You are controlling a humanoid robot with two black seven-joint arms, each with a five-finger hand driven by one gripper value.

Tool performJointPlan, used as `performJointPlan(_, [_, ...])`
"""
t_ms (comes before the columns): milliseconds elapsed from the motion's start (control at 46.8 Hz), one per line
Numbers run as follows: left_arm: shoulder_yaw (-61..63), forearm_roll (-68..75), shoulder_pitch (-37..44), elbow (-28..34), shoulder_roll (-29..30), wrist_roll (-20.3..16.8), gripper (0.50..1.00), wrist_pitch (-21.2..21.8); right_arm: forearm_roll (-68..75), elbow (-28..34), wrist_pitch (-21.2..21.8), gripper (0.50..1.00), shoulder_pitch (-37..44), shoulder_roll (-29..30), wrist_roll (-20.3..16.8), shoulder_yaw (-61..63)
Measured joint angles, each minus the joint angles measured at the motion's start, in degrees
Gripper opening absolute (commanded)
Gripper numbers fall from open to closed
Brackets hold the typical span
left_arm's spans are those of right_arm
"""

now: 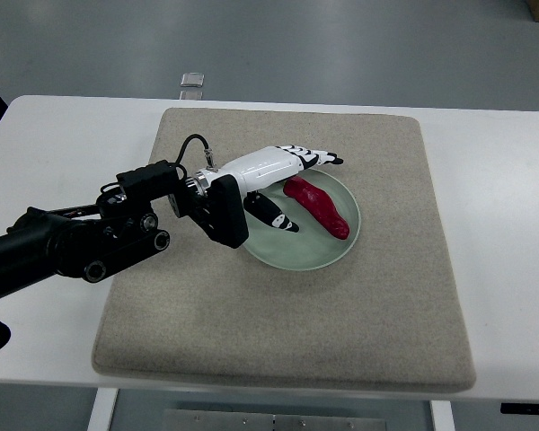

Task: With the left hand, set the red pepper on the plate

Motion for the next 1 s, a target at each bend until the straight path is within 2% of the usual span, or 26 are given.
performJointPlan(470, [-6.2, -49.13, 0.27, 0.1, 0.18, 0.02, 0.992, 8.8, 0.01, 0.0, 0.0, 0.928, 0.05, 0.0, 0.0, -0.01])
performJointPlan(662, [-11.25, -69.11, 1.9, 3.58, 0.51, 0.08, 0.994, 9.15, 0.0, 0.0, 0.0, 0.928, 0.0, 0.0, 0.0, 0.01])
performJointPlan(1004, [-15.77, -84.7, 2.03, 11.63, 0.65, 0.09, 0.999, 8.07, 0.0, 0.0, 0.0, 0.928, 0.01, 0.0, 0.0, 0.02])
